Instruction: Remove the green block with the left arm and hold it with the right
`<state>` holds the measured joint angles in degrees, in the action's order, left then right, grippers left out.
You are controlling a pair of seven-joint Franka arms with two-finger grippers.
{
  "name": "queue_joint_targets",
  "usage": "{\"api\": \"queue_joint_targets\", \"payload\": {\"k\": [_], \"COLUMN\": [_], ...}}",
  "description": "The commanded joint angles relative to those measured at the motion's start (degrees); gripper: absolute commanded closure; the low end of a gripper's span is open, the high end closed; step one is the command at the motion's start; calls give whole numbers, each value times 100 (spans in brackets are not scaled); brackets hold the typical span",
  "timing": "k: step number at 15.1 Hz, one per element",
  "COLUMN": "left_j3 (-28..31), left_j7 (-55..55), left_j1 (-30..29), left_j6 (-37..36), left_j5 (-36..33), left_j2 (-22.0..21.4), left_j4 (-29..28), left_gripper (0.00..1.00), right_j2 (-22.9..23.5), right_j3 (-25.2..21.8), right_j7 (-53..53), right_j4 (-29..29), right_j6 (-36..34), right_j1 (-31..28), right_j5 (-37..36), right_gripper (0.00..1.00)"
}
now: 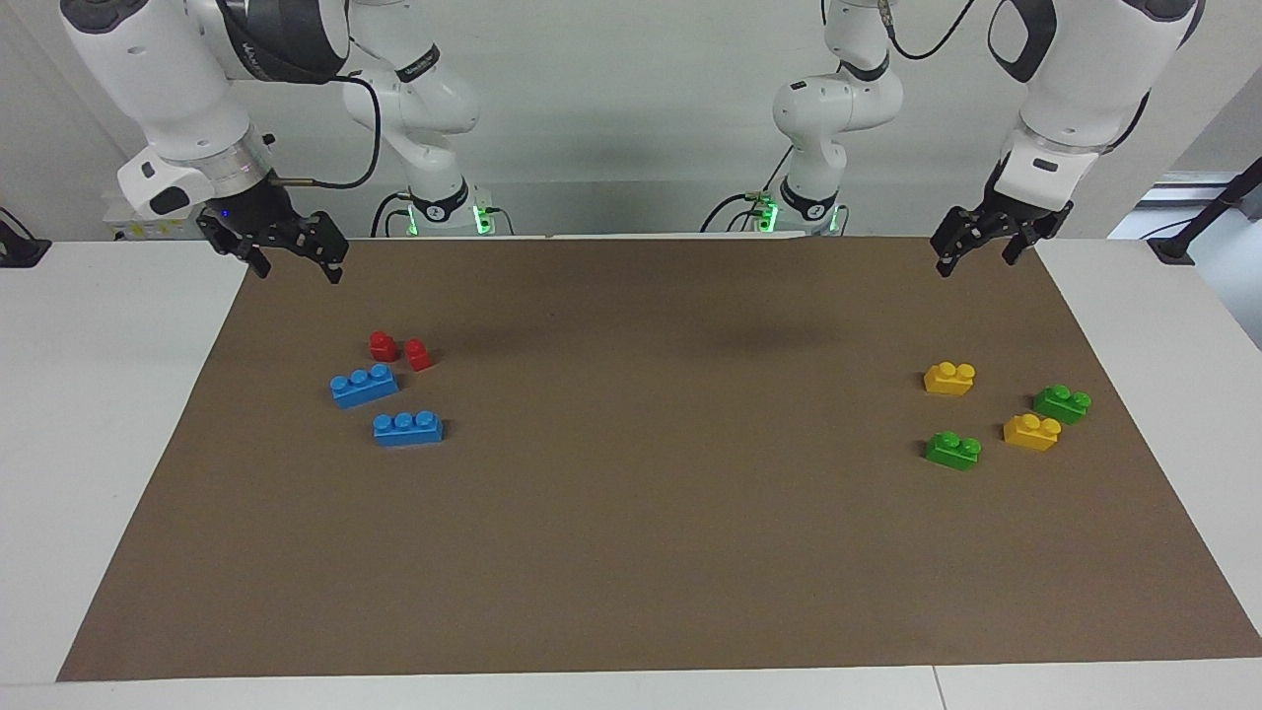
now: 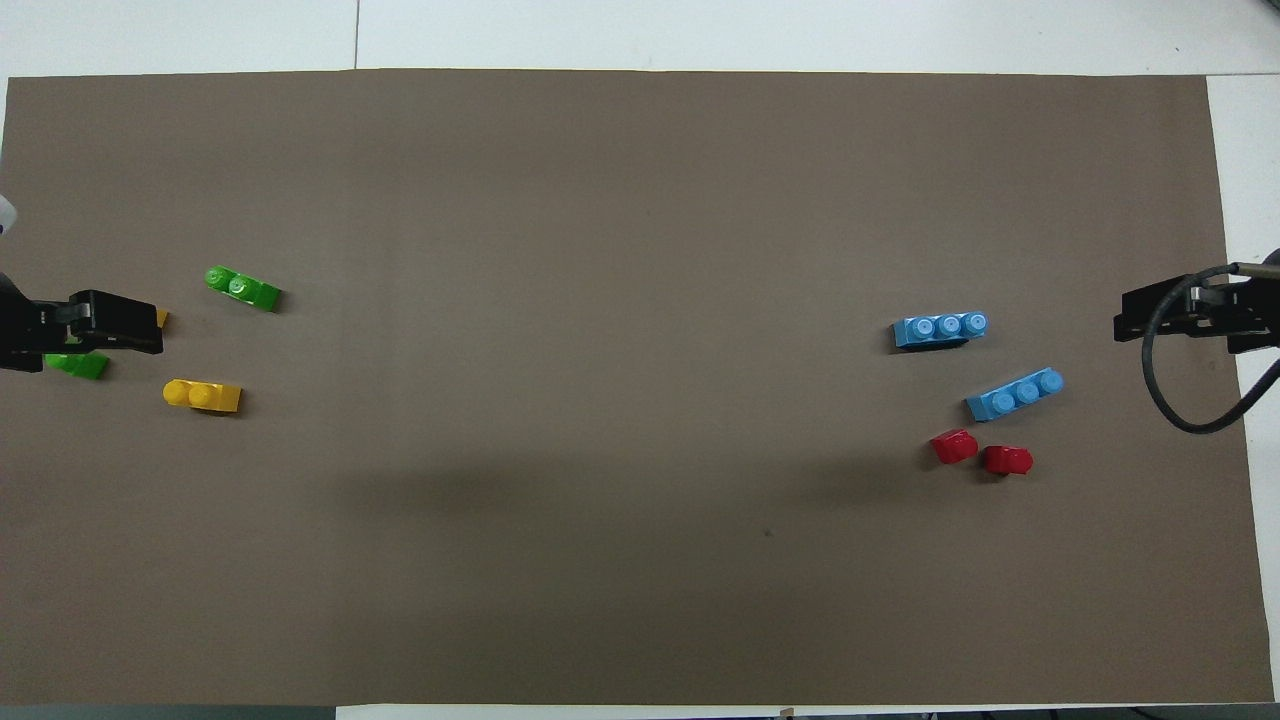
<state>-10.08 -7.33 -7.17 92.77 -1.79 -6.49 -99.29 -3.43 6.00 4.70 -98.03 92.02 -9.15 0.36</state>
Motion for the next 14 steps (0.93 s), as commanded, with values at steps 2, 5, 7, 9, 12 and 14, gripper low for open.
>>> {"api": "queue_joint_targets", "payload": {"k": [2, 5, 7, 9, 12, 14], "left_j3": [6, 23, 59, 76, 76, 85], "left_j7": [267, 617, 654, 698, 847, 856], "left_j1": [23, 14, -12, -39, -39, -39], "left_j6": [-207, -286, -321, -286, -269, -277], "left_j5": [117, 161, 345, 434, 443, 452], "left_j2": [-125, -133, -133, -133, -133, -133], "left_j4": [-29, -21, 14, 15, 6, 15], "left_gripper": [0, 0, 0, 0, 0, 0], "right_j2": [105, 105, 97, 88, 88, 97], "right_j3": [25, 25, 25, 25, 25, 25], "right_j7": [-136, -136, -136, -136, -293, -530], "right_j4": [152, 135, 117, 117, 108, 117], "right_j6": [-140, -158, -176, -264, -290, -290], "right_j1": [-34, -34, -34, -34, -43, -43], "right_j5": [-115, -106, -106, -123, -176, -246], "right_gripper": [0, 0, 0, 0, 0, 0]}}
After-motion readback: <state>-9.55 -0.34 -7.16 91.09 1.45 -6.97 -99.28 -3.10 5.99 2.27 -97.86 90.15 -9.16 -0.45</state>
